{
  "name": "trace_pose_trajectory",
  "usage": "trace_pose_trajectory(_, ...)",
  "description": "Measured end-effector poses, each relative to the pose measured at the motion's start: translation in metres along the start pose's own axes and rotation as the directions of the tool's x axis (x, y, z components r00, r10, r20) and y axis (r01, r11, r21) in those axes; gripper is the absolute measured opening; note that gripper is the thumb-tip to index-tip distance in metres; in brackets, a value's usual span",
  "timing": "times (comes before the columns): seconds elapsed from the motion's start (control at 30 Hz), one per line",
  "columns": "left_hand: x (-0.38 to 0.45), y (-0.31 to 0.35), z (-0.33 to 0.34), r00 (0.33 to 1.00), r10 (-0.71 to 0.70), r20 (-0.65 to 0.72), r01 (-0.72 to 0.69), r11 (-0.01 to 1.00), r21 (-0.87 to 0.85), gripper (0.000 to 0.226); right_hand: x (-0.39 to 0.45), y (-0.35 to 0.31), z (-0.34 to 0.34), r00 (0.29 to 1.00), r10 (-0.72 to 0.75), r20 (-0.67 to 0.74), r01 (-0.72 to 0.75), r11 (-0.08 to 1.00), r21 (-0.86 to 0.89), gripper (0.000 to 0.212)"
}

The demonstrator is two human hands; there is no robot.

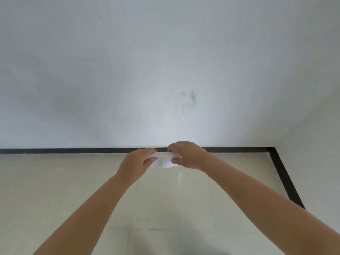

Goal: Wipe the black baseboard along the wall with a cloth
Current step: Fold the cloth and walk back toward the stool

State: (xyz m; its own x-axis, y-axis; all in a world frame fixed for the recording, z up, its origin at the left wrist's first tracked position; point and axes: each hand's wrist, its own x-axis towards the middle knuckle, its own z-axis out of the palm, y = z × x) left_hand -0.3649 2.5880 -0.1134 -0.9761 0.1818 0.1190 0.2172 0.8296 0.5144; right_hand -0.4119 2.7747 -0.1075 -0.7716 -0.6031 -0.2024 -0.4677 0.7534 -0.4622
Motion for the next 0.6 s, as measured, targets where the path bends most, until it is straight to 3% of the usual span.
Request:
trace_pose_trajectory(0.13, -0.081, -0.102, -0.081, 0.984, -0.151, -0.095, 0.152, 0.988, 0.011, 0.021, 0.079, -0.125, 0.043, 0.973, -0.216, 0.076, 0.221, 0.973, -0.068, 0.025)
trace_pose_trajectory(0.27, -0.158, -0.190, -0.142, 0.922, -0.342, -0.184, 0.347, 0.938, -0.003, 0.027, 0.143, -0.235, 0.092, 0.905, -0.422, 0.057, 0.426, 0.898, -0.107, 0.025)
trace_pose_trajectory(0.5, -0.223, -0.325, -0.200, 0.725, -0.620, -0.300, 0.641, 0.767, -0.037, 0.024, 0.251, -0.372, 0.163, 0.745, -0.660, 0.097, 0.667, 0.742, -0.073, 0.035)
trace_pose_trajectory(0.6, -0.224, -0.376, -0.223, 0.645, -0.709, -0.285, 0.686, 0.701, -0.194, 0.017, 0.314, -0.415, 0.183, 0.703, -0.694, 0.156, 0.698, 0.715, 0.034, 0.034)
